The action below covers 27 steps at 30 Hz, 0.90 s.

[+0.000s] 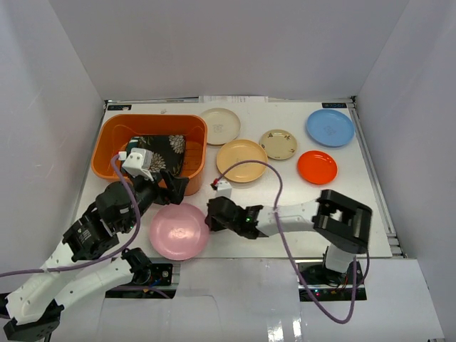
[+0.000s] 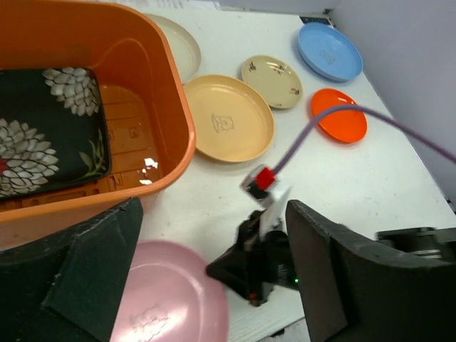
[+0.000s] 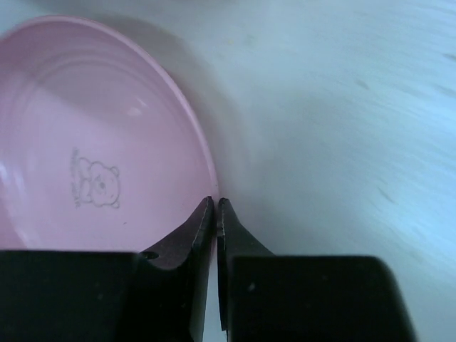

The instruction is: Place the plates into the plastic bin on the countertop

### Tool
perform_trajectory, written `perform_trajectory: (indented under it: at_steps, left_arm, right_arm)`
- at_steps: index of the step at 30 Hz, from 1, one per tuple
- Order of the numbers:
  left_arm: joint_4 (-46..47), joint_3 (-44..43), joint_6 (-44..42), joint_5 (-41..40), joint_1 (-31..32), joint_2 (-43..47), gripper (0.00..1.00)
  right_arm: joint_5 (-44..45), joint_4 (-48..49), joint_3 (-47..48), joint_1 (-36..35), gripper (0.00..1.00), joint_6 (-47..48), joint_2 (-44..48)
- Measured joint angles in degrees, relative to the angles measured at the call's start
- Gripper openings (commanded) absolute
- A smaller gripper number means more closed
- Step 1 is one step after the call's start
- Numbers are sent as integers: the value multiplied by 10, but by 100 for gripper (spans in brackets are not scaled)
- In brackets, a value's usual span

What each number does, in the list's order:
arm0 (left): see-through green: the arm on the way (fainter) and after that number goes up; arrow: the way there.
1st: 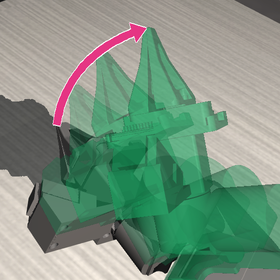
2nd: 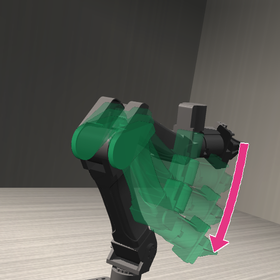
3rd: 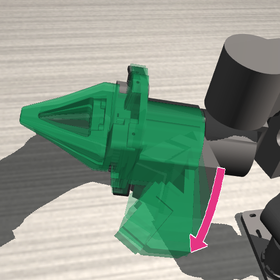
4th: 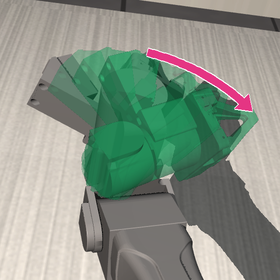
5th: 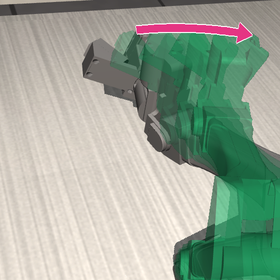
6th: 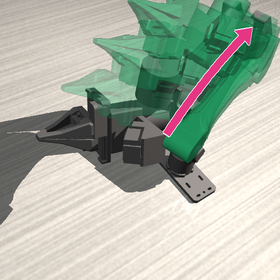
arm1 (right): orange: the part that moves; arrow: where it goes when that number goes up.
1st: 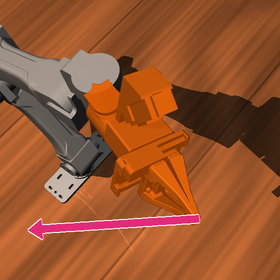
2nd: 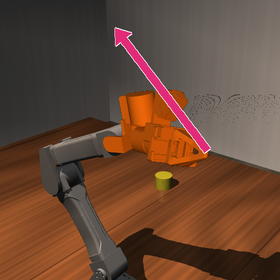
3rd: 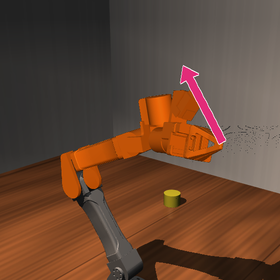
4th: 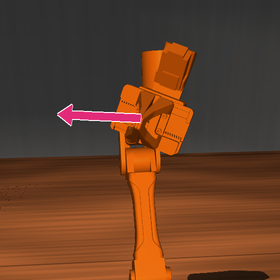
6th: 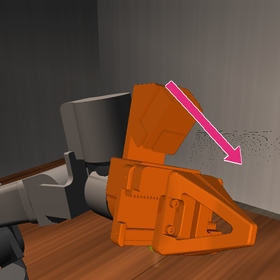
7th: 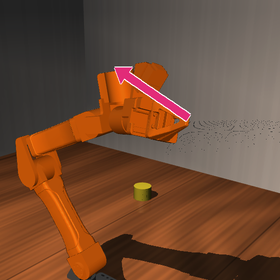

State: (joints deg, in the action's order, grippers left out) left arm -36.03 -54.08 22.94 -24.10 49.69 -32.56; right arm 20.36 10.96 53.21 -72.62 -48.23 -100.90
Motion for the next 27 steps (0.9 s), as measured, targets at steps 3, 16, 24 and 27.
perform_trajectory:
  at_steps: [3,16,24,27]
  left_arm:
    - [1,0,8,23,0,-28,78]
    - [116,36,105,104,4,-201,65]
    - [211,100,235,54,26,-321,70]
    - [250,100,281,17,31,-407,73]
  right_arm:
    - [35,-57,-92,-1,8,-9,130]
    - [299,-435,-103,108,8,2,647]
    - [379,-428,11,213,8,149,592]
    - [354,-378,43,248,8,201,572]
